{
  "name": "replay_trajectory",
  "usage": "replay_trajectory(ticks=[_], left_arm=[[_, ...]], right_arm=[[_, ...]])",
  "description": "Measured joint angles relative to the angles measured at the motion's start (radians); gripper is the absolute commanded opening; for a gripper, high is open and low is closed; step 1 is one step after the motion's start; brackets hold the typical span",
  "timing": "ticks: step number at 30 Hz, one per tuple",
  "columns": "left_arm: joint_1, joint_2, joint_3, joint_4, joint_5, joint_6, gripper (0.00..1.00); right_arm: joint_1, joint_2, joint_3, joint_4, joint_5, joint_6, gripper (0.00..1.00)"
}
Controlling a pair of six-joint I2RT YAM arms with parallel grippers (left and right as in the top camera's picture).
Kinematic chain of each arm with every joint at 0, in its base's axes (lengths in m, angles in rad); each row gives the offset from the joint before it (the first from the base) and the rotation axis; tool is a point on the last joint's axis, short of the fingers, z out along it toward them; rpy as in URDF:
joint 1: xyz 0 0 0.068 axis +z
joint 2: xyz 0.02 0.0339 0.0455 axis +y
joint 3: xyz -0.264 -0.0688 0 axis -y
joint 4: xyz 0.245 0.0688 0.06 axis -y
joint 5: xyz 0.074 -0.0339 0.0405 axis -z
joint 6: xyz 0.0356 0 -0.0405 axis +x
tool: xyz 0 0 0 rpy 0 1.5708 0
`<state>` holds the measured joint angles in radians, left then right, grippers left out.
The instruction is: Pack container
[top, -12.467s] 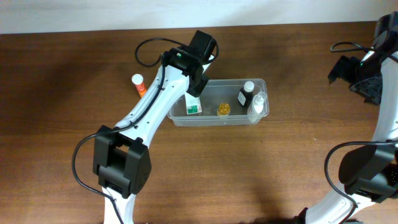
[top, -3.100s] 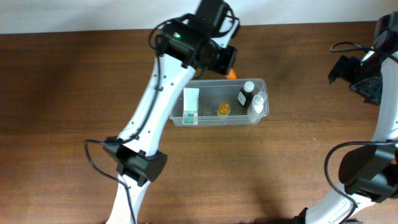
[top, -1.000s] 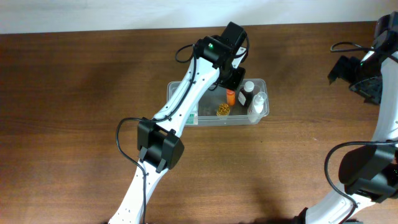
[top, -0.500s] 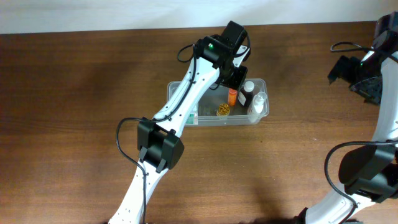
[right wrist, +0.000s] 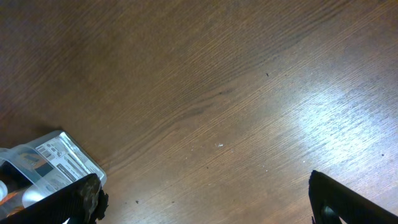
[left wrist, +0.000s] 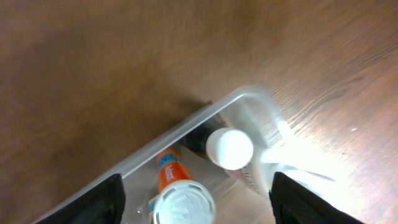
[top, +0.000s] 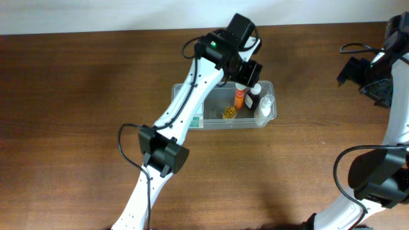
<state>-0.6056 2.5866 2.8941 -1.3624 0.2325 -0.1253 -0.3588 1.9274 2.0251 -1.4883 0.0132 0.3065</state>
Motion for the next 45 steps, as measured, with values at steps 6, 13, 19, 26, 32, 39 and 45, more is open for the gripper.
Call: replay_trajectory(ticks=[6,13,19,26,32,39,45], left_arm=[[0.050,-0.006,0.214,-0.132,-0.026,0.003,0.84],[0.174,-0.082,0.228,-0.288,-0.105,0.006,0.87],[0.268,-0.178,0.228,-0.323,-0.146,0.014,0.97],[0.309,-0.353,0.130,-0.322,-0.156,0.029,0.99],[0.306,-0.580,-0.244,-0.325,-0.170,0.039,0.99],[0.306,-0.836,-0.667,-0.322,-0.199,0.038,0.99],[0.306,-1.102,-0.898,-0.188,-0.204,0.010,1.00]], right_arm=[[0.000,0.000,0.000,0.000,0.000,0.000,0.98],[0.000,0.000,0.000,0.000,0.000,0.000,0.98],[0.000,0.000,0.000,0.000,0.000,0.000,0.98],[0.000,0.000,0.000,0.000,0.000,0.000,0.98],[0.000,0.000,0.000,0.000,0.000,0.001,0.98],[0.000,0.000,0.000,0.000,0.000,0.000,0.98],[0.000,0.000,0.000,0.000,0.000,0.000,0.98]])
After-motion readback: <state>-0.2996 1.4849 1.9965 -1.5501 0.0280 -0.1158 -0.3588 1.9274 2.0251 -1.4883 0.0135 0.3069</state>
